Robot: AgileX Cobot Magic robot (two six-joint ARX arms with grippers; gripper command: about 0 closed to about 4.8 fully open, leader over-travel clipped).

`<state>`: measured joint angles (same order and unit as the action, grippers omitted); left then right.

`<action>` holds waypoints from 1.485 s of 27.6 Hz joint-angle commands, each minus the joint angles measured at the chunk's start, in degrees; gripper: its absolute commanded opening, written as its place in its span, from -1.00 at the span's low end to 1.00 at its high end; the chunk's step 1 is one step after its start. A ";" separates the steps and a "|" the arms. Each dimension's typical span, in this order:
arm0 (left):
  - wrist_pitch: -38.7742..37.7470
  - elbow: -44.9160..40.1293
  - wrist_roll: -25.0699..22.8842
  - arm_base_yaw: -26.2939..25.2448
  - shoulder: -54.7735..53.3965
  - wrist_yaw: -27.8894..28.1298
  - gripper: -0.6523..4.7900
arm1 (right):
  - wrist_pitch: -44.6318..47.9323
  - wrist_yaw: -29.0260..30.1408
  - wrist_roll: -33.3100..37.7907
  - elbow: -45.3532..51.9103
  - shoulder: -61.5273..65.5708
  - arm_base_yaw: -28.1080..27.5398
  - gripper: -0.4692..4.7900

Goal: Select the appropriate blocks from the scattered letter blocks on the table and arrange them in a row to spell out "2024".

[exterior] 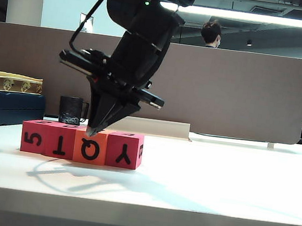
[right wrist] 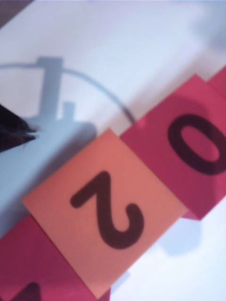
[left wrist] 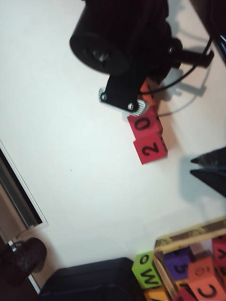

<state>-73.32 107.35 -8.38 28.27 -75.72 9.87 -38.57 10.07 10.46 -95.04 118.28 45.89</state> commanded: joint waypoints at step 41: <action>0.13 0.20 1.31 -8.96 1.36 -9.27 -0.78 | 11.98 -1.20 0.04 -0.22 2.36 1.60 -0.84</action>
<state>-73.47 107.33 -6.83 19.29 -74.56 0.62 -28.12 8.97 10.48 -95.02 120.73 47.44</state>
